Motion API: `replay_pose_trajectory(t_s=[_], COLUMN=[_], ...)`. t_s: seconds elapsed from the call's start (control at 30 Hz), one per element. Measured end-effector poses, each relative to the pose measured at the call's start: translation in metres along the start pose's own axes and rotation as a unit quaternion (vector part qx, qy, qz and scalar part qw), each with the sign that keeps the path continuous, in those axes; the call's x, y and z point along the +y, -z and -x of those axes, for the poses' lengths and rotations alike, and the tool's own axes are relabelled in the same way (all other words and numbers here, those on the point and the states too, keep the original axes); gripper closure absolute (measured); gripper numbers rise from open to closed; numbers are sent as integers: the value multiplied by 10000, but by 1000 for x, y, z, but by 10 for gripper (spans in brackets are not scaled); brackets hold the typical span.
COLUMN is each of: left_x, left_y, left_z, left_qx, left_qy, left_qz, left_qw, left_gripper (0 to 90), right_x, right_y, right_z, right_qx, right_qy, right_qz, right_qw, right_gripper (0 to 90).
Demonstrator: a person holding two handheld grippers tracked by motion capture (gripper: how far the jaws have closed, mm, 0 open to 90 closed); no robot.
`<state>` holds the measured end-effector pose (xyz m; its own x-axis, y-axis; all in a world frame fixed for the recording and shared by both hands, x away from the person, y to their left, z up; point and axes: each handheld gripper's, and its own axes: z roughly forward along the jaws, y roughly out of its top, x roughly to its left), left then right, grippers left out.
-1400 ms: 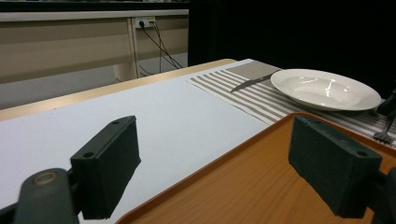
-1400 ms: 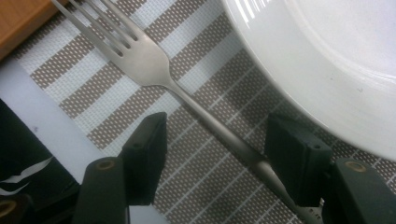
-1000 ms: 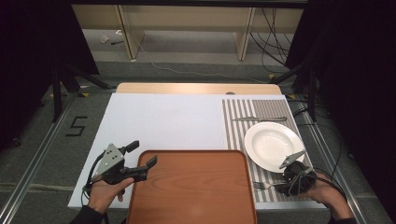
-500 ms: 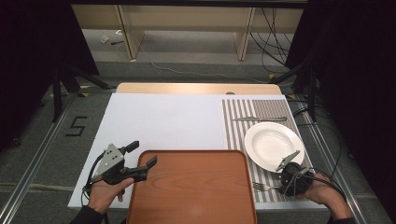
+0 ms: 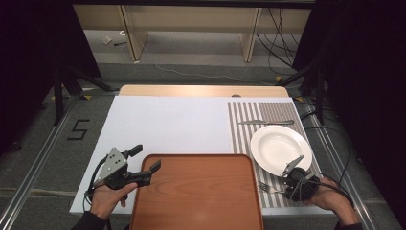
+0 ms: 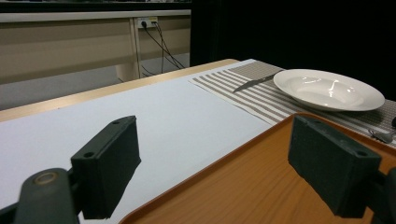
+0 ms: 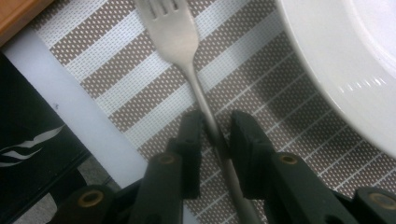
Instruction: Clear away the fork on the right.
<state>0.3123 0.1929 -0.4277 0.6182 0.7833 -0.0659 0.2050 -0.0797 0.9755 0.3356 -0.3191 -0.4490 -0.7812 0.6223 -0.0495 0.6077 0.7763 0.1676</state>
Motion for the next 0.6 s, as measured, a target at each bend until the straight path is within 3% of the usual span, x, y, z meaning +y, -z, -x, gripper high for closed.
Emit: replay_pose_trajectory(t_s=[0.2,0.37,0.6], left_x=[0,0,0], left_y=[0,0,0], left_z=[0,0,0], left_qx=[4,-5,-2], left_qy=[4,-10,-13], left_qz=[2,-6,-9], left_qw=[10000,10000,10000], left_gripper=[162,162,162], right_x=[1,3,3], right_y=[0,0,0], right_z=[-2,-5,-7], right_qx=[-21,-100,-103], right_qy=[82,293,353], right_qz=[-35,-74,-70], right_qw=[10000,9995,9993], right_gripper=[784,805,834])
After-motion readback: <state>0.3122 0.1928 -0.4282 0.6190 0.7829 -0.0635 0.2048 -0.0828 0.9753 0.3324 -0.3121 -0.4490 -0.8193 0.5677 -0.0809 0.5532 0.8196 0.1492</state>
